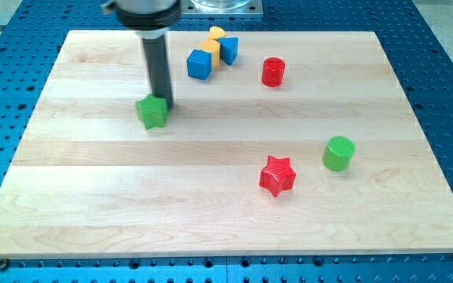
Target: Push green star diagonal to the blue cube
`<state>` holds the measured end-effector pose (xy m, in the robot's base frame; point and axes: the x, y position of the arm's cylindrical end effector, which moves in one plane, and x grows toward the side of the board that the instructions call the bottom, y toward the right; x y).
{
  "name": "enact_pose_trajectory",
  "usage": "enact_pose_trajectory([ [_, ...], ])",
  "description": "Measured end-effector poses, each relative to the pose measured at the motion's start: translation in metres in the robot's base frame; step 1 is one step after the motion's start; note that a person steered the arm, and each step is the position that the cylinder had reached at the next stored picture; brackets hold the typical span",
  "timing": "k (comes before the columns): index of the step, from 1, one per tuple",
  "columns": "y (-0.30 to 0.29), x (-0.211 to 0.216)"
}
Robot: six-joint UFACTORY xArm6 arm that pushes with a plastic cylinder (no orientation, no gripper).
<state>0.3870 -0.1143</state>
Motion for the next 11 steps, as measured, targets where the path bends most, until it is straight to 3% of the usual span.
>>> enact_pose_trajectory([
  [1,0.019,0.05],
  [2,0.007,0.021],
  [3,-0.066,0.042],
  [4,-0.008,0.065],
  [5,0.01,0.074],
  [6,0.051,0.067],
  [7,0.079,0.097],
  [8,0.081,0.068],
  [9,0.121,0.046],
  [11,0.084,0.105],
])
